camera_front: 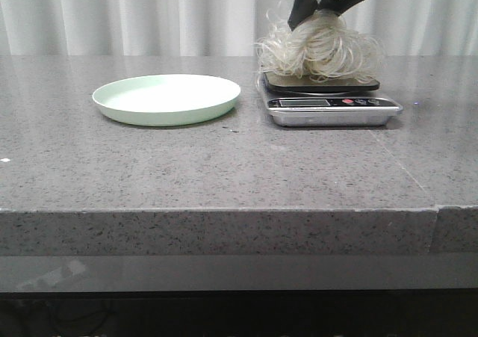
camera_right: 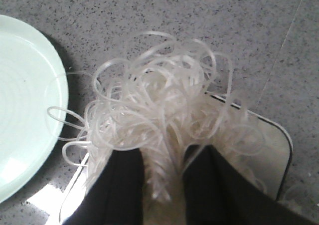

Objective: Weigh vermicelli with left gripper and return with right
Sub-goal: 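Lower the right gripper onto the vermicelli on the scale and grasp it, then lift the vermicelli with the right gripper and carry it toward the plate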

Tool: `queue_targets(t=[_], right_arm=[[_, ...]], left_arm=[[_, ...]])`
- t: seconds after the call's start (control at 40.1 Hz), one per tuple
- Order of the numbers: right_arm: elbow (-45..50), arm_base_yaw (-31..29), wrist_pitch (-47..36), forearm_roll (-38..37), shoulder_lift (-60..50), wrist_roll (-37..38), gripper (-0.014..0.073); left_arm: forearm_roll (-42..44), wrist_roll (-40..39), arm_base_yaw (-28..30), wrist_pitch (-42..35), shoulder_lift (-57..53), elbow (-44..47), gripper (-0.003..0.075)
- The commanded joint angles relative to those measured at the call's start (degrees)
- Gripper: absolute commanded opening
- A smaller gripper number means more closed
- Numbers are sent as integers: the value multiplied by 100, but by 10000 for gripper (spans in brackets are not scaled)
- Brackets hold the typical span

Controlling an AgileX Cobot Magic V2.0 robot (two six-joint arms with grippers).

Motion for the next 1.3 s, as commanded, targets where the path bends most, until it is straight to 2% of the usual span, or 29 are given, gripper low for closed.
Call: queue_targets(t=[0.0, 0.399, 0.673, 1.047, 1.272], right_arm=[[-133, -4, 56, 42, -235, -36, 207], [-670, 68, 219, 42, -648, -36, 207], [-1166, 374, 134, 92, -812, -36, 207], [-1198, 1365, -1073, 208, -758, -36, 207], [-1198, 1673, -1718, 208, -460, -36, 207]], left_arm=[[-54, -58, -2, -399, 3, -153, 461], [-54, -58, -2, -399, 3, -153, 461], [-54, -58, -2, -399, 3, -153, 461], [-54, -58, -2, -399, 3, -153, 461], [-54, -58, -2, -399, 3, -153, 461]])
